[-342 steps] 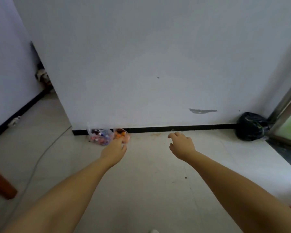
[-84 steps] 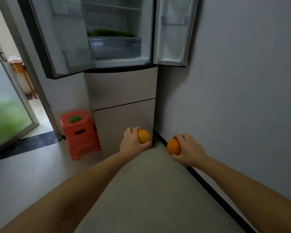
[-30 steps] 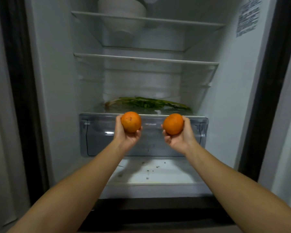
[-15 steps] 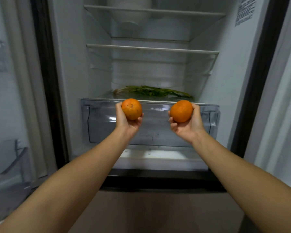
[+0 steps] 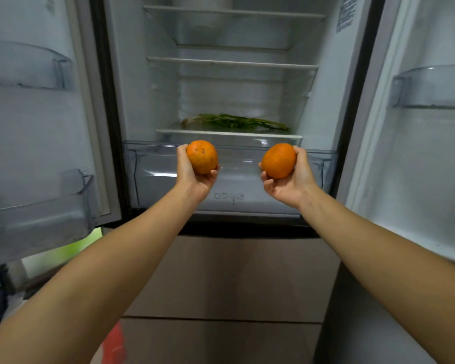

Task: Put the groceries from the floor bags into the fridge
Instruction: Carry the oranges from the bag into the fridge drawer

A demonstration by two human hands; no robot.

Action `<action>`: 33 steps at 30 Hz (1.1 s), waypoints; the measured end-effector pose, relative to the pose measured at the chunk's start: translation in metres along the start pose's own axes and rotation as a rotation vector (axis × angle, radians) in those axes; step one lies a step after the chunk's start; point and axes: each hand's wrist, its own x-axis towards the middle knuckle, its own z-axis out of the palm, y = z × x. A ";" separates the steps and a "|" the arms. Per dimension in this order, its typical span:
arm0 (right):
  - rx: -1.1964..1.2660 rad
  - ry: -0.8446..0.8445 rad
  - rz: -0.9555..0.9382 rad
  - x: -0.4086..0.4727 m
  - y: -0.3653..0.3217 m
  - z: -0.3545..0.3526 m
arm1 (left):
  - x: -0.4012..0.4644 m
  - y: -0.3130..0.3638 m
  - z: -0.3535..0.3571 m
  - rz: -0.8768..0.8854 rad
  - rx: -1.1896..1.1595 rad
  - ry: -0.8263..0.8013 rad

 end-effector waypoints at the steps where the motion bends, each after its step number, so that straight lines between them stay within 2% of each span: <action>1: -0.012 0.003 0.011 -0.004 0.004 -0.002 | -0.004 -0.001 -0.003 -0.008 0.004 0.007; 5: -0.055 0.012 0.027 -0.017 0.016 -0.004 | -0.012 0.000 -0.007 -0.034 0.030 0.041; 8: -0.192 -0.043 0.009 -0.026 0.013 0.002 | -0.018 -0.002 -0.006 -0.060 0.106 0.048; 12: -0.384 -0.020 -0.096 -0.026 -0.012 0.022 | -0.017 0.009 0.009 0.049 0.224 -0.066; 16: -0.584 0.002 -0.298 -0.023 -0.060 0.052 | -0.001 0.048 0.052 0.204 0.444 -0.258; 19: -0.985 0.038 -0.511 -0.011 -0.091 0.071 | 0.035 0.074 0.082 0.257 0.824 -0.346; 22: -1.608 0.077 -0.628 0.020 -0.115 0.073 | 0.079 0.084 0.101 0.294 1.321 -0.356; 24: -1.912 0.079 -0.523 0.051 -0.122 0.070 | 0.106 0.081 0.110 0.393 1.704 -0.375; 26: -2.055 0.045 -0.329 0.090 -0.121 0.067 | 0.134 0.072 0.112 0.455 1.982 -0.438; 28: -2.107 -0.013 -0.055 0.129 -0.113 0.060 | 0.167 0.057 0.106 0.354 2.158 -0.562; 30: -2.099 -0.063 0.228 0.168 -0.101 0.044 | 0.198 0.038 0.098 0.173 2.322 -0.692; 33: -2.122 -0.121 0.482 0.216 -0.084 0.019 | 0.235 0.018 0.086 0.059 2.475 -0.801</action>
